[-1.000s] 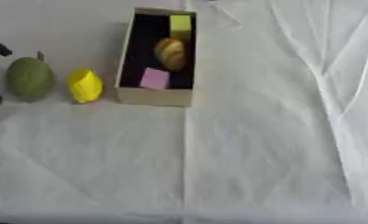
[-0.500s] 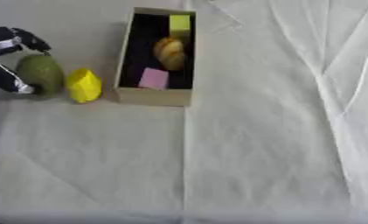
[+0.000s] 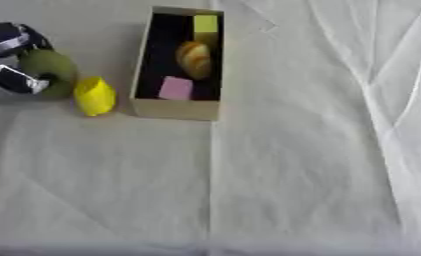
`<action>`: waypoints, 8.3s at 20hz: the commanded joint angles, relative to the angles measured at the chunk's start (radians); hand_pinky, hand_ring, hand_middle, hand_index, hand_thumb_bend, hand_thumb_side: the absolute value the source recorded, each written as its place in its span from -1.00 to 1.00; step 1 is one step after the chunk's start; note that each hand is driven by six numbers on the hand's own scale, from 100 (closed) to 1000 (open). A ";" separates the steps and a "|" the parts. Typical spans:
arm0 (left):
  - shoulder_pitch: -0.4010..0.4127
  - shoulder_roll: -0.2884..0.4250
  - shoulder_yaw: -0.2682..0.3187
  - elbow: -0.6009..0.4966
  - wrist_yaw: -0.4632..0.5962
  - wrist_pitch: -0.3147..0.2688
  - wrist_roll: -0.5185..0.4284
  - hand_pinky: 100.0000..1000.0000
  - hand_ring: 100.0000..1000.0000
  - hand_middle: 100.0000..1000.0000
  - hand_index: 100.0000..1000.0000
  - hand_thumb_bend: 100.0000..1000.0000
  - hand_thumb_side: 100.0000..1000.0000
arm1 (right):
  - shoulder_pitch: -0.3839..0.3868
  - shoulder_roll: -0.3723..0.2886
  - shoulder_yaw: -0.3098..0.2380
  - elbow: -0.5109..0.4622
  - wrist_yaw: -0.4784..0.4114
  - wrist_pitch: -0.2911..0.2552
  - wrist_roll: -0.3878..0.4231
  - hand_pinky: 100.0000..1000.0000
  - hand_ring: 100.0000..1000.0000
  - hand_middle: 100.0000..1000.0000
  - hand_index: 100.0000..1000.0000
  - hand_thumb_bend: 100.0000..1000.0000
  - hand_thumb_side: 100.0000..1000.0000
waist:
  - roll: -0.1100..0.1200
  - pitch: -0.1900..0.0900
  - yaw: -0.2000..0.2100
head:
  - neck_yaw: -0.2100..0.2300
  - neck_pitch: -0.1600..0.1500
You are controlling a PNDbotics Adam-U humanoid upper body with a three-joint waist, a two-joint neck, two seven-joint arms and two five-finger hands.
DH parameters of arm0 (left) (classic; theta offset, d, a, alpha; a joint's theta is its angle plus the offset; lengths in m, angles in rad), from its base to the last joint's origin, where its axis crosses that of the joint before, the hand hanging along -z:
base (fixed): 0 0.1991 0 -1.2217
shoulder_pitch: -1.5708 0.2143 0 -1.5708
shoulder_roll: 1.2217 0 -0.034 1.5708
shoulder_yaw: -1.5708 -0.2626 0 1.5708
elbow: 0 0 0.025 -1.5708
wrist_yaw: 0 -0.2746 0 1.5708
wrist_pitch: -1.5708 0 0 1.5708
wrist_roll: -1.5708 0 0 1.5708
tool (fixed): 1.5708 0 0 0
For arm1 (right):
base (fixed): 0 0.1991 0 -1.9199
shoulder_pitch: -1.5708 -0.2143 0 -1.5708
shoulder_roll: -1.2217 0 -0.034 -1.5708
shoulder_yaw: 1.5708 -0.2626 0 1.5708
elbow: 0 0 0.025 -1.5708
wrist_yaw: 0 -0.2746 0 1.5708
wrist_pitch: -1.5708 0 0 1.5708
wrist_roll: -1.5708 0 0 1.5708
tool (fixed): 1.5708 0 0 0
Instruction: Pick up objects on the table and place them in the box.
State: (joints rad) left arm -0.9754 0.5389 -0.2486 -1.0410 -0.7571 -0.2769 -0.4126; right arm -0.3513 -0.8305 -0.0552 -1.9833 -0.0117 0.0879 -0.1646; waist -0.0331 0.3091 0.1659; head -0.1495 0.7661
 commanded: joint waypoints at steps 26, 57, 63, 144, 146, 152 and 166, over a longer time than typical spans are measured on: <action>-0.168 -0.177 -0.056 -0.218 0.004 0.026 0.061 0.10 -0.01 -0.10 0.16 -0.83 -1.00 | -0.026 -0.012 -0.009 -0.017 -0.029 -0.023 0.011 0.75 0.46 0.31 0.54 -1.00 0.35 | 0.010 -0.023 -0.013 | -0.005 0.004; -0.183 -0.209 0.008 -0.026 -0.021 -0.064 0.190 0.50 0.54 0.53 0.79 -0.32 -0.37 | -0.017 0.011 0.013 -0.017 -0.017 -0.002 0.049 0.76 0.46 0.31 0.53 -1.00 0.39 | 0.015 -0.008 -0.024 | -0.004 0.004; -0.131 -0.086 -0.058 -0.158 0.061 -0.043 0.098 0.48 0.49 0.44 0.66 -0.25 -0.50 | 0.014 -0.004 0.007 -0.017 -0.011 0.002 0.043 0.76 0.46 0.31 0.53 -1.00 0.38 | 0.024 -0.028 0.008 | -0.031 0.004; -0.166 -0.214 -0.114 -0.191 0.175 0.123 -0.140 0.37 0.35 0.26 0.50 -0.94 -1.00 | -0.010 0.007 -0.023 -0.017 -0.044 -0.009 0.014 0.76 0.46 0.30 0.52 -1.00 0.36 | 0.021 -0.014 -0.031 | -0.022 0.004; -0.156 -0.219 -0.116 -0.157 0.158 0.115 -0.153 0.41 0.41 0.32 0.57 -0.86 -0.96 | -0.011 0.009 -0.023 -0.017 -0.047 -0.008 0.014 0.76 0.46 0.30 0.52 -1.00 0.36 | 0.021 -0.014 -0.032 | -0.024 0.004; -0.144 -0.216 -0.107 -0.106 0.114 0.072 -0.195 0.62 0.65 0.53 0.80 -0.44 -0.29 | -0.009 0.009 -0.024 -0.017 -0.047 -0.005 0.015 0.76 0.46 0.30 0.52 -1.00 0.36 | 0.020 -0.015 -0.028 | -0.027 0.004; -0.152 -0.193 -0.070 -0.192 0.076 0.049 -0.143 0.68 0.75 0.58 0.83 -0.28 -0.26 | 0.004 0.007 -0.019 -0.017 -0.044 0.001 0.015 0.76 0.46 0.29 0.52 -1.00 0.36 | 0.017 -0.028 -0.011 | -0.028 0.004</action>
State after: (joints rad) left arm -1.1047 0.3186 -0.3355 -1.1981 -0.6951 -0.2330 -0.5625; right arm -0.3416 -0.7990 -0.0619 -1.9833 -0.0550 0.0885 -0.1487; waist -0.0177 0.3075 0.1556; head -0.1753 0.7661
